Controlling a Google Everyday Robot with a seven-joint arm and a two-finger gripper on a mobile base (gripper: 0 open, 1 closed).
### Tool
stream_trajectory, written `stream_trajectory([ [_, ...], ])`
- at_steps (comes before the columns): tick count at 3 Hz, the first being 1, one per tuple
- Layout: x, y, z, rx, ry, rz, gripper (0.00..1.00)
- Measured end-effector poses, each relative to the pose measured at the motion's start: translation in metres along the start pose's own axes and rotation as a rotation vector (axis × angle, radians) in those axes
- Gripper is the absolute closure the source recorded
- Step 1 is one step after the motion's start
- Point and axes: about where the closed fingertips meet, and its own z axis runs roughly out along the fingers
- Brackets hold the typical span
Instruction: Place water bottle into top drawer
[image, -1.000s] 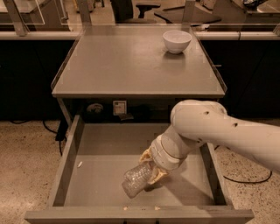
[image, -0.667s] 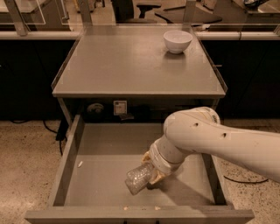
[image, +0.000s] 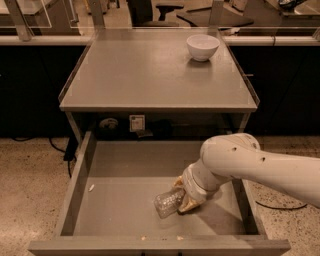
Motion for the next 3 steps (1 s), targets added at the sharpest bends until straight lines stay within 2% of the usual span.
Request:
stream_trajectory([
  [2,0.0104,0.0032,0.0082,0.000,0.006,0.007,1.00],
  [3,0.0104,0.0032,0.0082,0.000,0.006,0.007,0.86],
])
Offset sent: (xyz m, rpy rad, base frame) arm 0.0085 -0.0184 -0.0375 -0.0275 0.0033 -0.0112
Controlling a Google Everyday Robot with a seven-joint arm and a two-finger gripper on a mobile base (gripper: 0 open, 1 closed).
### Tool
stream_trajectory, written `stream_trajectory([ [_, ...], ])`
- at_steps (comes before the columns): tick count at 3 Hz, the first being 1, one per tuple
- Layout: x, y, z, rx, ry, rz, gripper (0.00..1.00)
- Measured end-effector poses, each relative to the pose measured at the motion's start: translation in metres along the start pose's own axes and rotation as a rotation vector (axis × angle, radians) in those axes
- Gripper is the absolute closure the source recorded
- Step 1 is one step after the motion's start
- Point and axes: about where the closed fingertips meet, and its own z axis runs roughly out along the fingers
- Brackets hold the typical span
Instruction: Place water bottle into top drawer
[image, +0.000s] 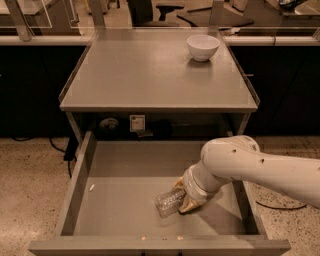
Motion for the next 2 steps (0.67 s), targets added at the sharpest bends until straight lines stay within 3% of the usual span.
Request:
stream_trajectory([
  [2,0.0000,0.0000,0.0000,0.000,0.000,0.000,0.39],
])
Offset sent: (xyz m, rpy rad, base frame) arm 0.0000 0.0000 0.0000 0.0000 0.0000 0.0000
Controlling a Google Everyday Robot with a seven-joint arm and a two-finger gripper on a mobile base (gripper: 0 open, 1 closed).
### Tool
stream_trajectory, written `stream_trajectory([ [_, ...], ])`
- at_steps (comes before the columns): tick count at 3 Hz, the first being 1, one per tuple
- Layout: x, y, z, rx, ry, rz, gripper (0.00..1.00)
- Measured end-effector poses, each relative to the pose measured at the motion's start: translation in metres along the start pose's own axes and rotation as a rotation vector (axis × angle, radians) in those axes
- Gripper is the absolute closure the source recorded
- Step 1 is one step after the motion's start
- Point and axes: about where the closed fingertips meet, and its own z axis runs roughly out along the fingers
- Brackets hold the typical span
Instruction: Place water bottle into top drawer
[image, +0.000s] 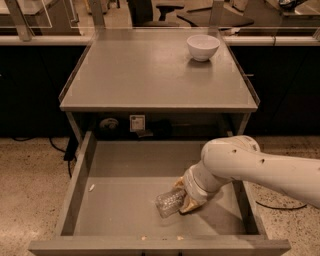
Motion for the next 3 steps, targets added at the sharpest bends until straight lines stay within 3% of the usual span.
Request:
stream_trajectory([
  [1,0.0000,0.0000,0.0000,0.000,0.000,0.000,0.16],
  [2,0.0000,0.0000,0.0000,0.000,0.000,0.000,0.00],
  [3,0.0000,0.0000,0.0000,0.000,0.000,0.000,0.00],
])
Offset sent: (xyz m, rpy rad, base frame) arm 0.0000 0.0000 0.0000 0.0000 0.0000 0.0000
